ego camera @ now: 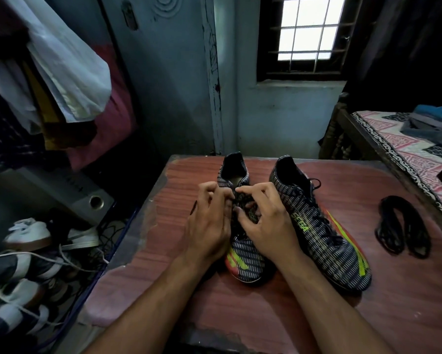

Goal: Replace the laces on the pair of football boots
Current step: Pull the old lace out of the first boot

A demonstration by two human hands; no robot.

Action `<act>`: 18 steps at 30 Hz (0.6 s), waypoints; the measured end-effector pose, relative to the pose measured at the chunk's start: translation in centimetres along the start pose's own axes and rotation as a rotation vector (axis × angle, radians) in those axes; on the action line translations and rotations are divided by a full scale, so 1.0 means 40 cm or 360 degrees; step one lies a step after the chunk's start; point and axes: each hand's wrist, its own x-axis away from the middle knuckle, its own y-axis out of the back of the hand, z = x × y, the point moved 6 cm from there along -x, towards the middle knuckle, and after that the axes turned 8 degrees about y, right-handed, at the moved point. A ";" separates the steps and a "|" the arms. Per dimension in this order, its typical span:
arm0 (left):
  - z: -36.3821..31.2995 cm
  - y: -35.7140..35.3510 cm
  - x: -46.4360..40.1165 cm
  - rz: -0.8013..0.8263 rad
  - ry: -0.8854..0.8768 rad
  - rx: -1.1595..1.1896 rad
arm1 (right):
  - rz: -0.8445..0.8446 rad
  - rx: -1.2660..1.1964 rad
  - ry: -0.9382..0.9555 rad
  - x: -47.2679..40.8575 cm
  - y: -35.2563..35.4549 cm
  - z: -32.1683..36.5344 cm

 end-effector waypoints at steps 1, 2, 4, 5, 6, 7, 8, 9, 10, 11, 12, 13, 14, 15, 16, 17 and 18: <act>-0.005 -0.001 0.003 0.0046 -0.0044 -0.0021 | 0.0016 -0.0001 -0.0005 0.000 -0.001 -0.001; -0.011 -0.001 0.006 0.0076 -0.0091 -0.0046 | 0.0028 0.0000 -0.0003 0.000 -0.002 -0.002; -0.019 -0.001 0.006 0.0101 -0.0158 -0.0085 | 0.0028 0.0006 0.0021 0.001 0.001 -0.003; -0.019 -0.002 0.006 0.0113 -0.0175 -0.0091 | 0.0010 0.0017 0.0032 0.002 0.005 -0.002; -0.018 -0.003 0.006 0.0118 -0.0200 -0.0101 | -0.0010 0.0030 0.0037 0.001 0.008 0.001; -0.017 -0.004 0.007 0.0112 -0.0232 -0.0122 | -0.0024 0.0035 0.0033 0.001 0.010 0.003; -0.016 -0.005 0.009 0.0098 -0.0262 -0.0149 | -0.0033 0.0031 0.0025 0.001 0.012 0.005; -0.017 -0.008 0.009 0.0088 -0.0283 -0.0171 | -0.0041 0.0027 0.0026 0.001 0.014 0.006; -0.016 -0.011 0.010 0.0084 -0.0288 -0.0181 | -0.0052 0.0032 0.0042 0.000 0.014 0.008; -0.015 -0.013 0.010 0.0084 -0.0261 -0.0175 | -0.0064 0.0045 0.0064 -0.001 0.014 0.010; -0.013 -0.014 0.009 0.0080 -0.0203 -0.0150 | -0.0079 0.0055 0.0081 -0.002 0.016 0.012; -0.008 -0.015 0.007 0.0073 -0.0129 -0.0113 | -0.0104 0.0057 0.0090 -0.003 0.019 0.012; 0.000 -0.016 0.003 0.0068 -0.0067 -0.0077 | -0.0139 0.0051 0.0092 -0.004 0.024 0.013; 0.008 -0.018 -0.001 0.0064 -0.0032 -0.0057 | -0.0176 0.0035 0.0089 -0.004 0.031 0.014; 0.013 -0.020 -0.005 0.0062 -0.0032 -0.0056 | -0.0212 -0.0001 0.0078 -0.005 0.038 0.015; 0.016 -0.022 -0.007 0.0061 -0.0047 -0.0062 | -0.0248 -0.0064 0.0059 -0.004 0.044 0.012; 0.019 -0.024 -0.009 0.0058 -0.0057 -0.0068 | -0.0271 -0.0127 0.0037 -0.004 0.047 0.008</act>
